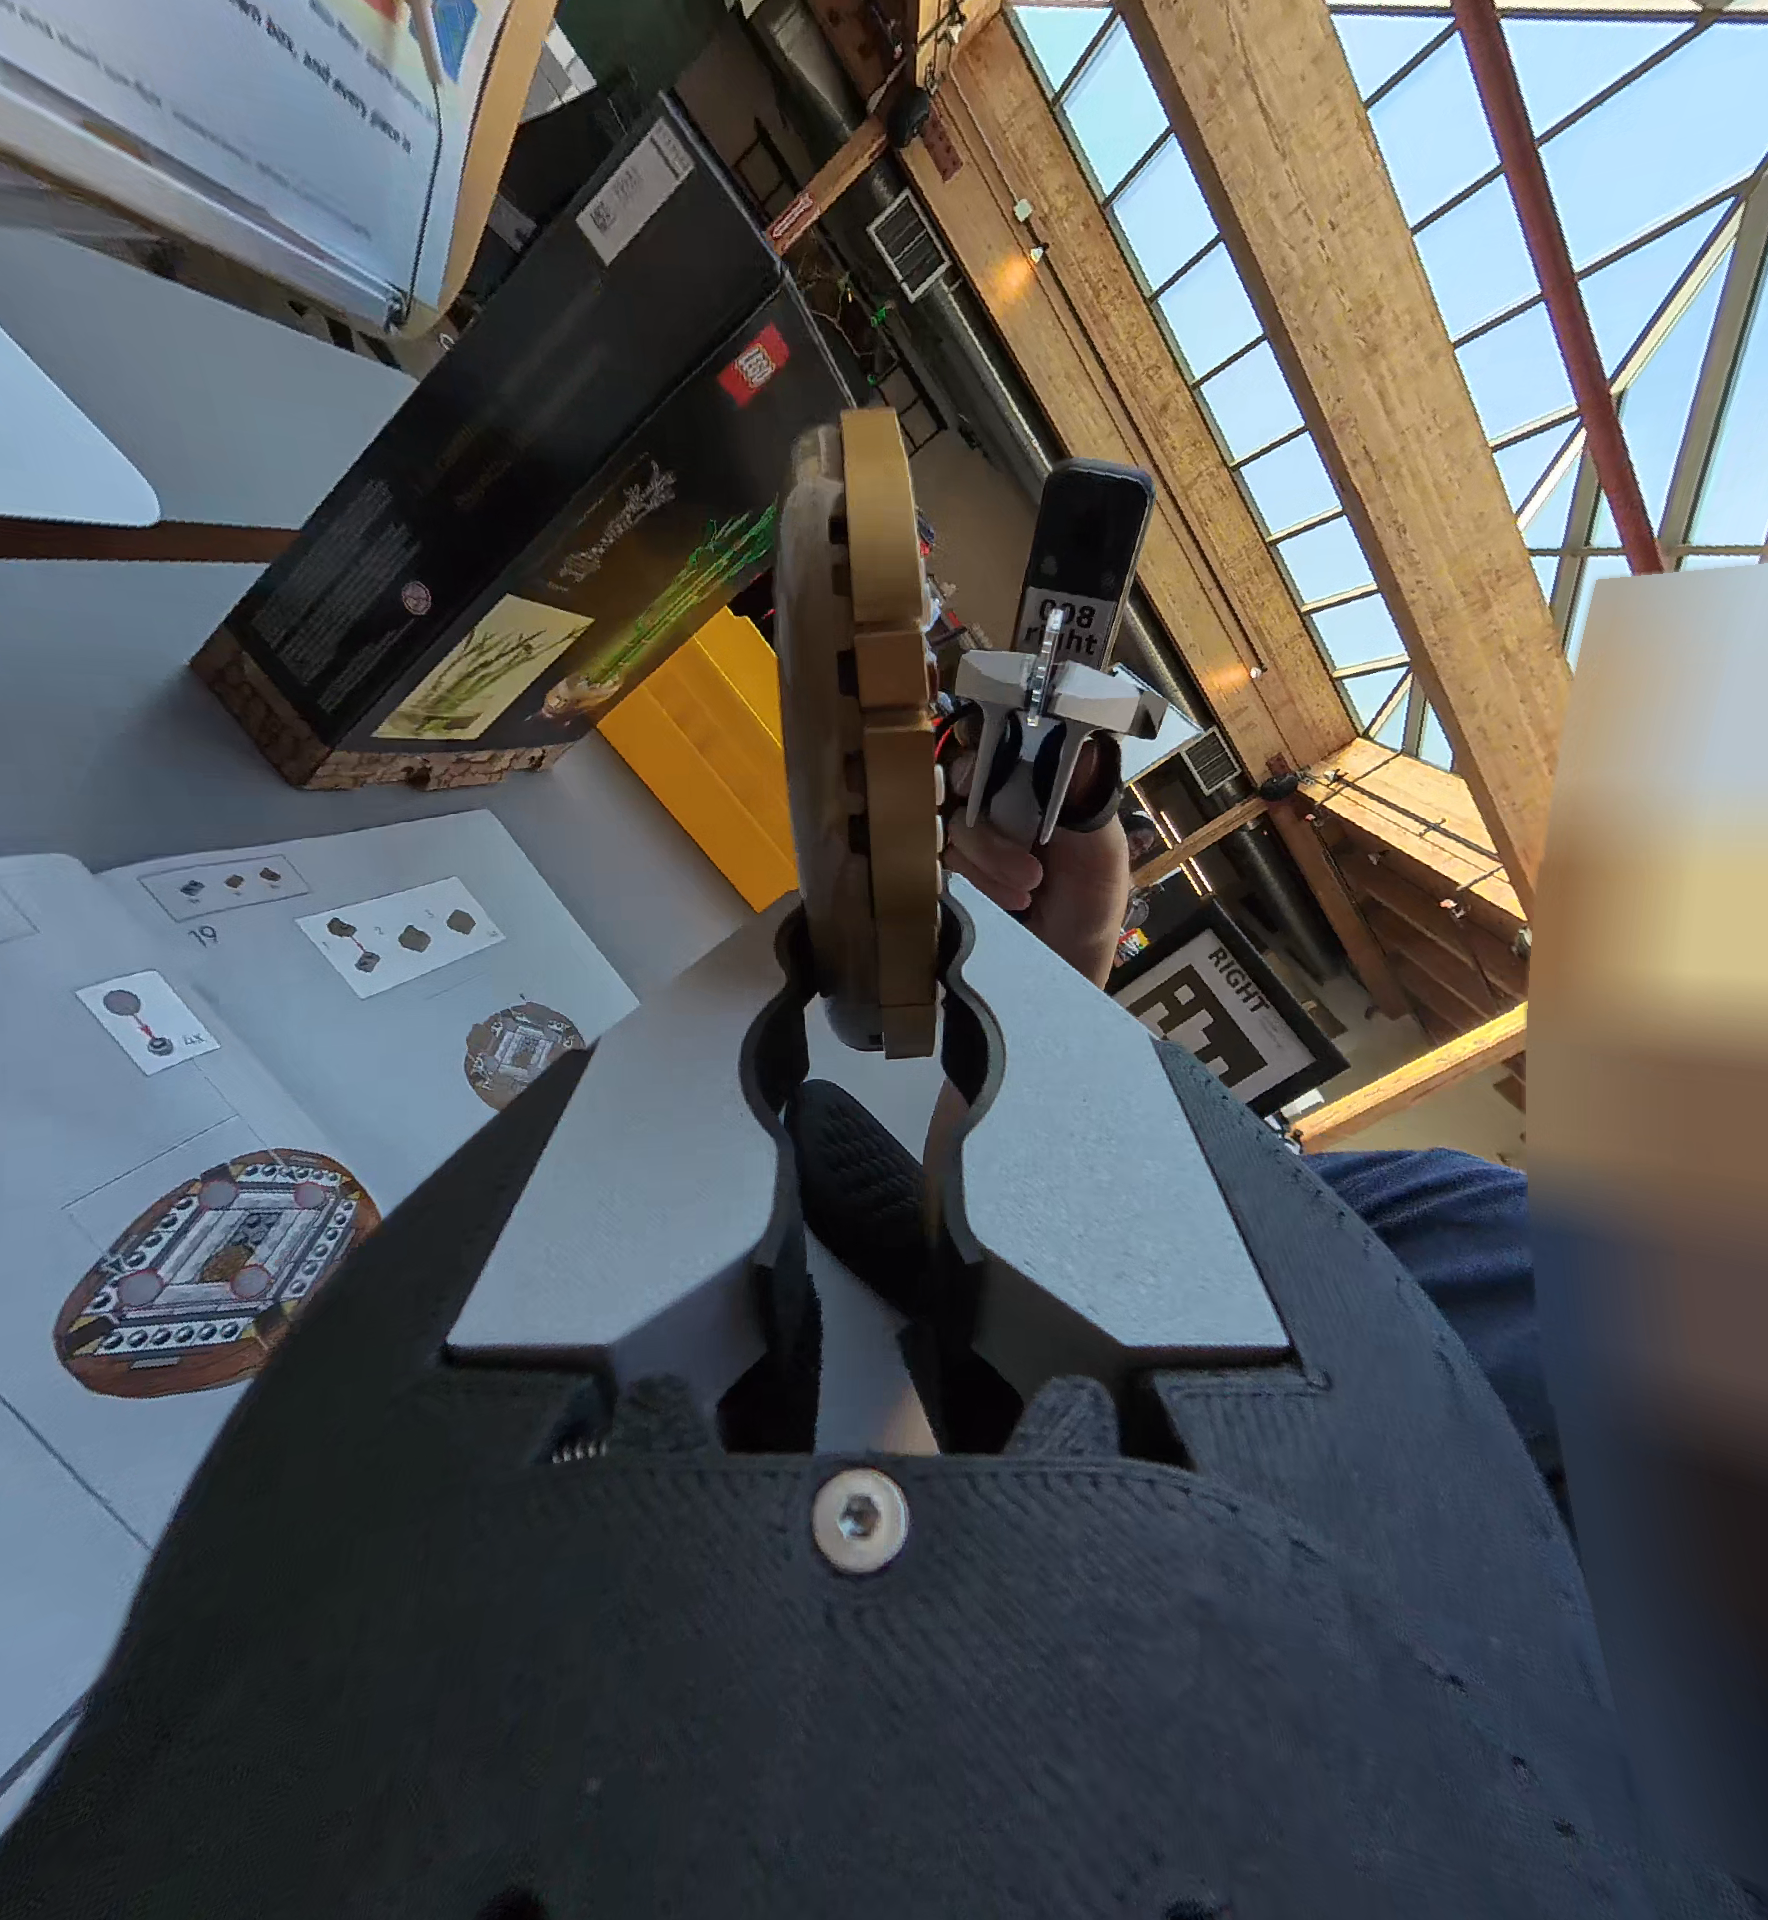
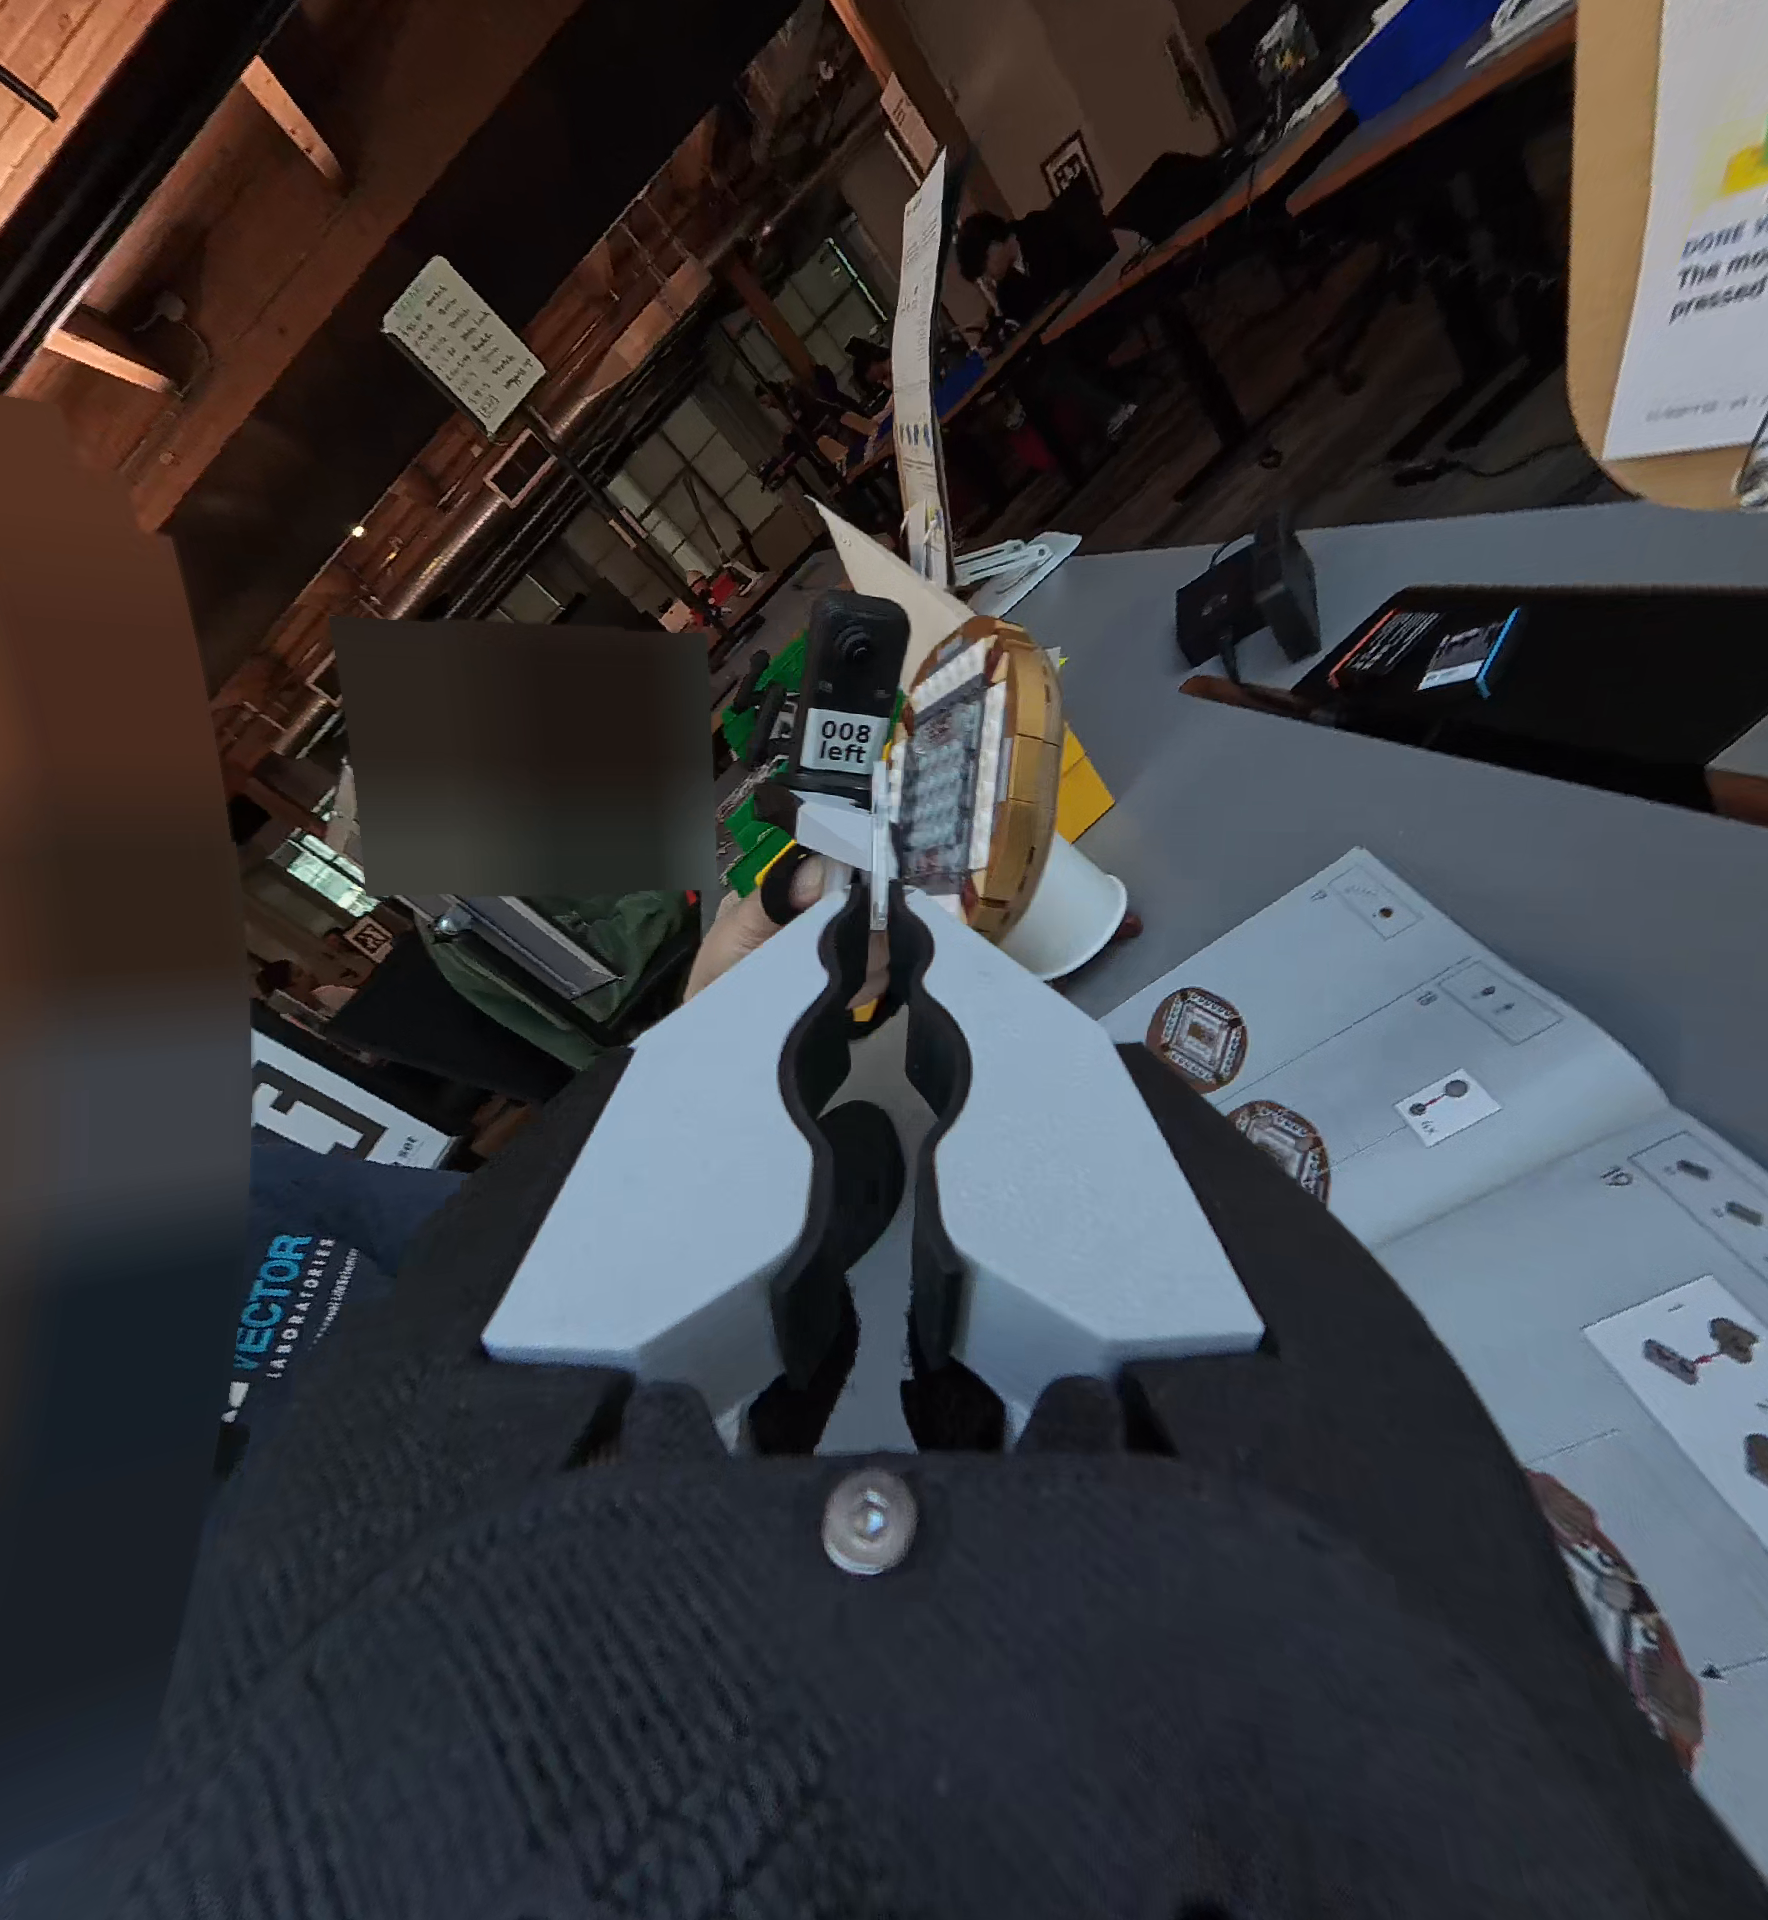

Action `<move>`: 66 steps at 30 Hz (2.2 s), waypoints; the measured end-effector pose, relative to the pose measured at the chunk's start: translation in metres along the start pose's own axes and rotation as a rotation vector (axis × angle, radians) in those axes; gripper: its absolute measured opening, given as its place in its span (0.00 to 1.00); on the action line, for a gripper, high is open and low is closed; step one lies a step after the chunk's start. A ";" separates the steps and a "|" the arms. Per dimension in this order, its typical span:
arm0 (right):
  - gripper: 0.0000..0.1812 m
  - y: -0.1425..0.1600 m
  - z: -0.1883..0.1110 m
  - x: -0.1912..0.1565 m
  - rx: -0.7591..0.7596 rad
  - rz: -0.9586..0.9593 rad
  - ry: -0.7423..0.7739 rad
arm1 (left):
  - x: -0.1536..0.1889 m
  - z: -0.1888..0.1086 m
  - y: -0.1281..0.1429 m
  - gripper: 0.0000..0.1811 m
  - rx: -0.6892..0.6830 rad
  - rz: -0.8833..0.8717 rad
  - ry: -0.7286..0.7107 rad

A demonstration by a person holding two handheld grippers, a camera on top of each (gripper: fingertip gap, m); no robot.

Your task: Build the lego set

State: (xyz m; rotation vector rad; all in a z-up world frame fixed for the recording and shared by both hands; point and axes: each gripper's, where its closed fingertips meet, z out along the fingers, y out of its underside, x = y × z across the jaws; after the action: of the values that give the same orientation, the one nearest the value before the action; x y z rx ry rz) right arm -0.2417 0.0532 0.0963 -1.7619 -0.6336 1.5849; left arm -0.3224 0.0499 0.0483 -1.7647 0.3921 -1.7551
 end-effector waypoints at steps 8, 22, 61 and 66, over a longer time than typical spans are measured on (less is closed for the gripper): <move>0.01 0.021 0.005 0.033 -0.090 0.122 0.087 | -0.022 0.046 0.025 0.11 -0.003 -0.086 0.008; 0.01 0.052 0.019 0.069 -0.189 0.268 0.151 | -0.042 0.058 0.040 0.10 -0.017 -0.099 -0.090; 0.18 0.093 0.006 -0.012 -0.449 -1.046 -0.036 | -0.005 -0.023 0.058 0.10 -0.333 -0.186 0.098; 0.22 0.117 0.027 -0.004 -0.532 -1.094 -0.073 | -0.006 -0.033 0.062 0.10 -0.350 -0.198 0.084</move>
State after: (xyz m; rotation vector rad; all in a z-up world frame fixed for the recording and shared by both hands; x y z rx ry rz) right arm -0.2781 -0.0221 0.0097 -1.2402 -1.7863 0.7242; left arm -0.3423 -0.0009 0.0036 -2.0338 0.6090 -1.9995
